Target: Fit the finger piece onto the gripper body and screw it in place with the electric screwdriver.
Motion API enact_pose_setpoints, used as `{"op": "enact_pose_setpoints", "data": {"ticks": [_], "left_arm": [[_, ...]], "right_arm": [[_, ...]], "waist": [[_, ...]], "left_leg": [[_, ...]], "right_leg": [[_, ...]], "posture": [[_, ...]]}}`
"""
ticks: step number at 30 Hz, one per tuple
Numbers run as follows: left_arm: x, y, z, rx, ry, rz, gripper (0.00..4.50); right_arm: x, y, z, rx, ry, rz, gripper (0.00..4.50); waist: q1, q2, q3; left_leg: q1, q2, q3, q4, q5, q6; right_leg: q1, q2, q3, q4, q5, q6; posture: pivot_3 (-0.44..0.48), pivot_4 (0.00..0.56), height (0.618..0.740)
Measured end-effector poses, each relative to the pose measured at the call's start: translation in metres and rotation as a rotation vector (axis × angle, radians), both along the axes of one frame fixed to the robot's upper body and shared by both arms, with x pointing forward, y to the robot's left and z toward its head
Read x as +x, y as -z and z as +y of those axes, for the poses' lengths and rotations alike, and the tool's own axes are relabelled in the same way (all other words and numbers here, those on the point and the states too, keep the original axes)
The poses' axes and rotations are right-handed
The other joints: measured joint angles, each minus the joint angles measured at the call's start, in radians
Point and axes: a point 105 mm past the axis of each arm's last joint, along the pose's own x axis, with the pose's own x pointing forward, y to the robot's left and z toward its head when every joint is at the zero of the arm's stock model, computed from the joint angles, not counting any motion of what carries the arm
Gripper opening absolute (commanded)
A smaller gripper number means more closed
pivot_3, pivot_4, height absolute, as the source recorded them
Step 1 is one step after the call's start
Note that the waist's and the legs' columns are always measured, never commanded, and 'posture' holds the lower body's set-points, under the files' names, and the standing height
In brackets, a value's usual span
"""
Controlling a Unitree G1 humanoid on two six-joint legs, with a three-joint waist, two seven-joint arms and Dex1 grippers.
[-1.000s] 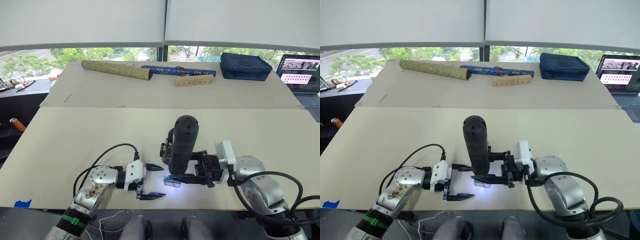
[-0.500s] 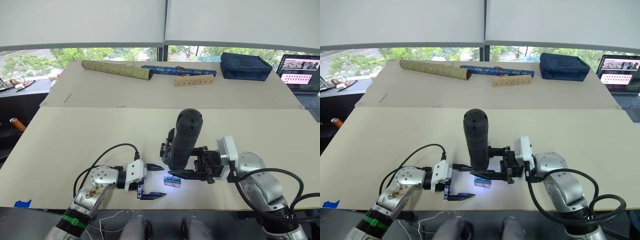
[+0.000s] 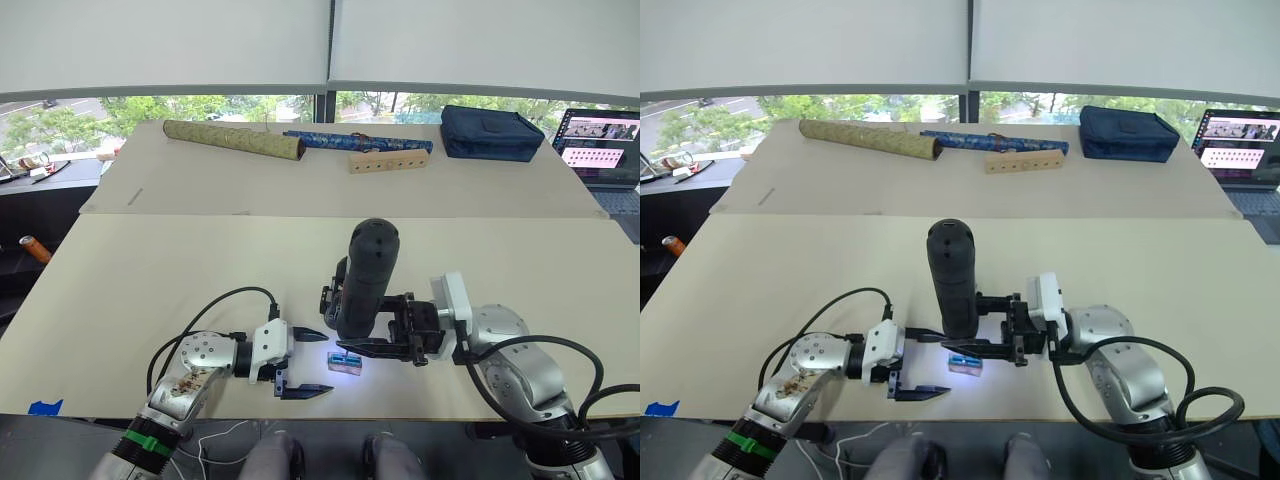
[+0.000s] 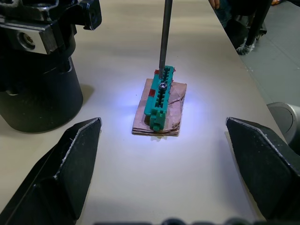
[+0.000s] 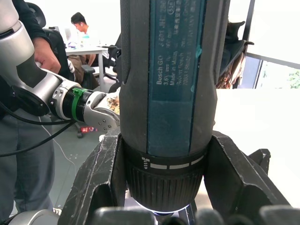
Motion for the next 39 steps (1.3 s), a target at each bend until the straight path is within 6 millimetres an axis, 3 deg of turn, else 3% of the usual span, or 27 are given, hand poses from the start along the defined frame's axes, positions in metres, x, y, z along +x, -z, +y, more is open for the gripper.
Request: {"op": "enact_pose_setpoints", "data": {"ticks": [39], "left_arm": [[0.0006, -0.0003, -0.0003, 0.000, -0.004, 0.000, 4.49]], "right_arm": [[0.0003, 0.0044, 0.0025, -0.007, -0.005, 0.010, 1.90]], "waist": [[0.000, 0.000, 0.000]], "left_leg": [[0.000, 0.000, 0.000, 0.000, 0.000, 0.000]], "right_leg": [[0.000, 0.000, 0.000, 0.000, 0.000, 0.000]], "posture": [[0.000, 0.150, 0.740]]}}
